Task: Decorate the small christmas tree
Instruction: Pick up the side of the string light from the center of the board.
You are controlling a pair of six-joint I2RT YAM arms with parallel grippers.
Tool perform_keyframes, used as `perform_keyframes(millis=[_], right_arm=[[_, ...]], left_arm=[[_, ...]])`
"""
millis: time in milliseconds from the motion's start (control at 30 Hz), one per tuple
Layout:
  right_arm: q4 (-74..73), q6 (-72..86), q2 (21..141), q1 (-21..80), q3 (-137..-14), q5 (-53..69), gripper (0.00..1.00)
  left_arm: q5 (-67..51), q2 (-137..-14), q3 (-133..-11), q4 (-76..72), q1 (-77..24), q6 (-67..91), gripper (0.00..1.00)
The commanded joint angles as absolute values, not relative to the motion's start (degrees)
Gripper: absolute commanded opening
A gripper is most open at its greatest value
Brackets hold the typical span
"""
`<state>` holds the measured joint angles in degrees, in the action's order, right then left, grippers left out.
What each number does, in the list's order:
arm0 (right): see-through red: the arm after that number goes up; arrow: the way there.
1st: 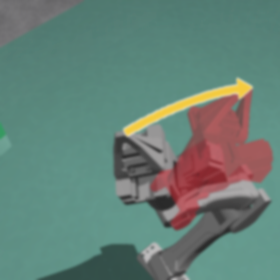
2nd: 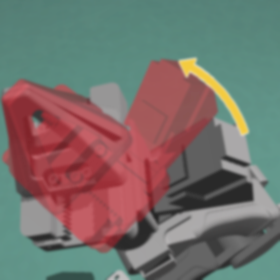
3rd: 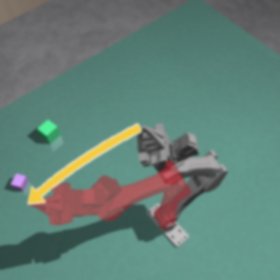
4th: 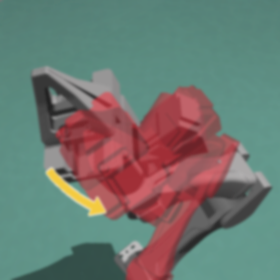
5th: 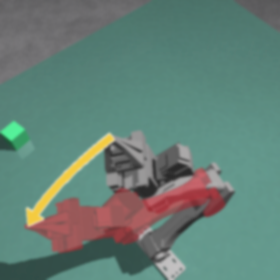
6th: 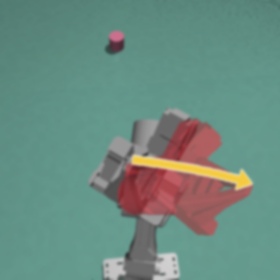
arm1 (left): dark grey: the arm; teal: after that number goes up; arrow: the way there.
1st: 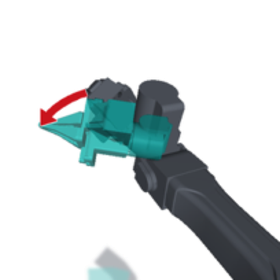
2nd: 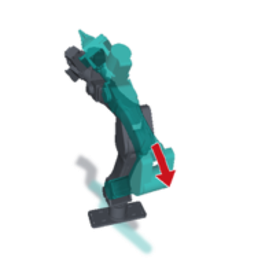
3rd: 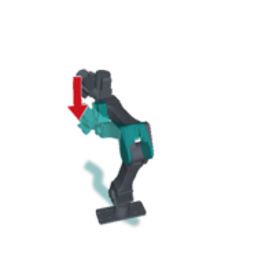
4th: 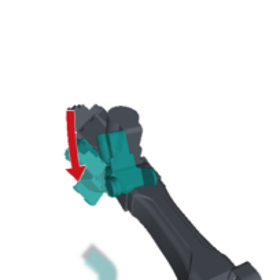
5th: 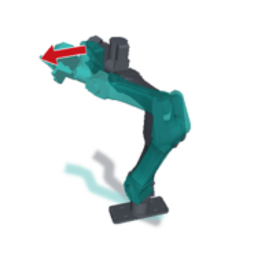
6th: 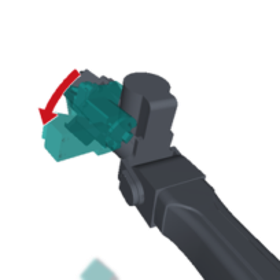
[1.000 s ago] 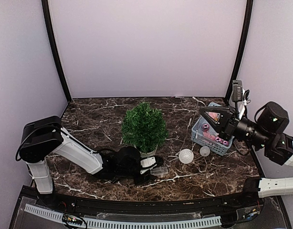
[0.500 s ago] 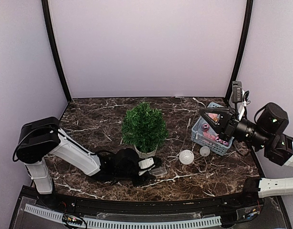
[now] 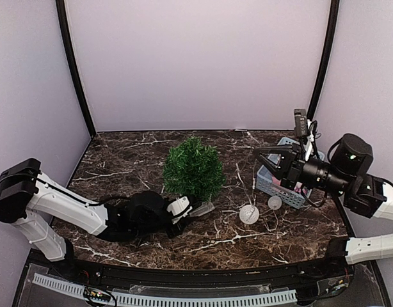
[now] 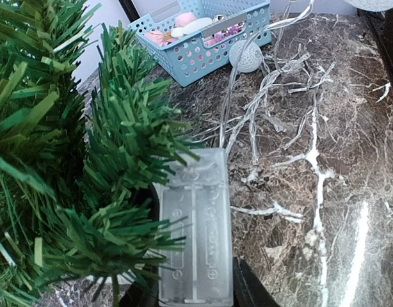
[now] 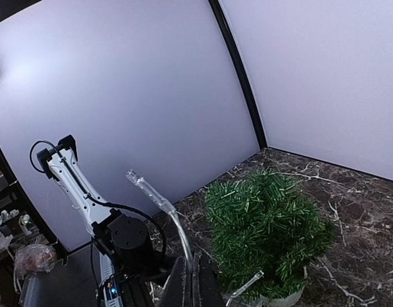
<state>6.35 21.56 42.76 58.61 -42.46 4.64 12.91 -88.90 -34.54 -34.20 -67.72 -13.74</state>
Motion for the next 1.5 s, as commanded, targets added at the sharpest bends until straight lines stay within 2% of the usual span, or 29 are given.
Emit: perform_keyframes(millis=[0, 433, 933, 1467], right_arm=[[13.2, 21.3, 44.5, 58.8, -44.3, 7.4, 0.0], [15.2, 22.1, 46.1, 58.8, -44.1, 7.8, 0.0], [15.3, 22.6, 45.2, 58.9, -43.1, 7.6, 0.0], [1.4, 17.0, 46.7, 58.8, -51.0, -4.9, 0.0]], left_arm=[[16.1, -89.5, -34.2, -35.4, -66.9, -19.2, 0.29], [13.7, -92.9, -37.8, -38.8, -61.2, -25.2, 0.29], [12.1, -95.2, -40.6, -36.8, -60.2, -25.6, 0.31], [9.9, -83.4, -29.6, -31.4, -60.3, -13.8, 0.32]])
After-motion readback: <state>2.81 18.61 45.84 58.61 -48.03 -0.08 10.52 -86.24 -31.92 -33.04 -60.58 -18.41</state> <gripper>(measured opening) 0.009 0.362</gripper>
